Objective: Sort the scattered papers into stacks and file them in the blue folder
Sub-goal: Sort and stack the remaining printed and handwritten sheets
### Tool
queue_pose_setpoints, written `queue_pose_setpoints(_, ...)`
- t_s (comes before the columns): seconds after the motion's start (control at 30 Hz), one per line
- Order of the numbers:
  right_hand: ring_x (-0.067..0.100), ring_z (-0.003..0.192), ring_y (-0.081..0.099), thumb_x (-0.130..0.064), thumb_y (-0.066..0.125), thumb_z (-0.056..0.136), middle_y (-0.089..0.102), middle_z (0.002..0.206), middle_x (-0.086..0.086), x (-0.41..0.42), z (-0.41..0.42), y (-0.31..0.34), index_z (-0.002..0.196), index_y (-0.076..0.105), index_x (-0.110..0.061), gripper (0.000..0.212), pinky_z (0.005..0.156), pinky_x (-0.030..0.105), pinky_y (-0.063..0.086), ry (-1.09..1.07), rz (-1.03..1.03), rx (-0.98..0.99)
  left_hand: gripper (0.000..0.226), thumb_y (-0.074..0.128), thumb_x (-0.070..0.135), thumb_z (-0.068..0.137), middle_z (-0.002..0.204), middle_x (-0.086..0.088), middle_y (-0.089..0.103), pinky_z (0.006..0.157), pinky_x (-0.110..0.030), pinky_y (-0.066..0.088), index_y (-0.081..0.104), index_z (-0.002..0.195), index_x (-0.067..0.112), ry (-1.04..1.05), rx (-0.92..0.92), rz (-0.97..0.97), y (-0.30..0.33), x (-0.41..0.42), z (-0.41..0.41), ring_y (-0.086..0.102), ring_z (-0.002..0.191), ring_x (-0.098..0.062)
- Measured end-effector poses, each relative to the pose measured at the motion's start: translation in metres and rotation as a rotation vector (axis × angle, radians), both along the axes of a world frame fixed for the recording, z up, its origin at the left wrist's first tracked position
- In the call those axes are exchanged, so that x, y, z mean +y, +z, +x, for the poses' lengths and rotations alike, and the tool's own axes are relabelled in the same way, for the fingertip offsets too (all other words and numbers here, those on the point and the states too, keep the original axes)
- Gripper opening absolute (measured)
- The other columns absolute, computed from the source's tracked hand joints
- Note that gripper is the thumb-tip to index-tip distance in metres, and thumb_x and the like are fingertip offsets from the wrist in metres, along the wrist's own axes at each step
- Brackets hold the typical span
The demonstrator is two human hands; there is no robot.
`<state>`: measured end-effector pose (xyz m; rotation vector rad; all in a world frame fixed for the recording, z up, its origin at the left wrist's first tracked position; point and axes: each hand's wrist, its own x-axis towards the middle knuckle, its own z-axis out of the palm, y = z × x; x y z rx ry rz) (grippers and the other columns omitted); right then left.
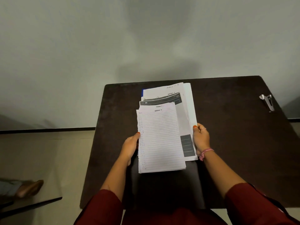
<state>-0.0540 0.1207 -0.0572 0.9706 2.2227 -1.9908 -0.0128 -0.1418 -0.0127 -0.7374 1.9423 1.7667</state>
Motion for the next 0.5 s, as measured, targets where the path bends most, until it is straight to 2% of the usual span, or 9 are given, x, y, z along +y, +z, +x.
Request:
queue_pose_setpoints(0.1, 0.027, 0.103, 0.061, -0.020, 0.046, 0.099, 0.064, 0.112, 0.011, 0.046, 0.011, 0.003, 0.109, 0.059, -0.013, 0.018, 0.095, 0.045, 0.050, -0.002, -0.002, -0.009, 0.046, 0.043, 0.045, 0.095, 0.097, 0.004, 0.074, 0.092, -0.032, 0.045, 0.072, 0.103, 0.011, -0.077, -0.008, -0.014, 0.000, 0.043, 0.008, 0.067, 0.099, -0.017)
queue_pose_setpoints(0.23, 0.028, 0.105, 0.060, -0.021, 0.045, 0.099, 0.063, 0.113, 0.011, 0.099, 0.021, 0.007, 0.114, 0.059, -0.011, 0.022, 0.097, 0.045, 0.049, -0.007, 0.029, -0.022, 0.047, 0.041, 0.045, 0.096, 0.100, -0.004, 0.074, 0.075, -0.025, 0.043, 0.072, 0.103, 0.010, -0.133, -0.001, 0.018, 0.001, 0.097, 0.015, 0.065, 0.090, -0.017)
queue_pose_setpoints(0.33, 0.024, 0.103, 0.058, -0.019, 0.045, 0.100, 0.062, 0.112, 0.010, 0.132, 0.027, 0.009, 0.117, 0.058, -0.008, 0.025, 0.097, 0.042, 0.048, -0.011, 0.061, -0.026, 0.044, 0.041, 0.042, 0.097, 0.100, -0.002, 0.074, 0.074, -0.024, 0.044, 0.074, 0.102, 0.013, -0.144, -0.014, 0.032, -0.001, 0.130, 0.020, 0.067, 0.092, -0.016)
queue_pose_setpoints(0.4, 0.024, 0.104, 0.057, -0.020, 0.045, 0.100, 0.061, 0.112, 0.009, 0.152, 0.032, 0.008, 0.118, 0.058, -0.008, 0.025, 0.098, 0.042, 0.047, -0.009, 0.078, -0.028, 0.046, 0.042, 0.043, 0.096, 0.102, -0.006, 0.073, 0.077, -0.027, 0.045, 0.073, 0.103, 0.010, -0.157, -0.023, 0.036, -0.004, 0.149, 0.023, 0.066, 0.091, -0.017)
queue_pose_setpoints(0.5, 0.022, 0.105, 0.055, -0.020, 0.045, 0.100, 0.059, 0.114, 0.008, 0.172, 0.035, 0.004, 0.122, 0.056, -0.006, 0.028, 0.099, 0.038, 0.046, -0.010, 0.094, -0.038, 0.041, 0.042, 0.040, 0.097, 0.100, 0.003, 0.074, 0.093, -0.031, 0.048, 0.075, 0.100, 0.015, -0.138, -0.024, 0.033, -0.006, 0.170, 0.028, 0.068, 0.098, -0.015)
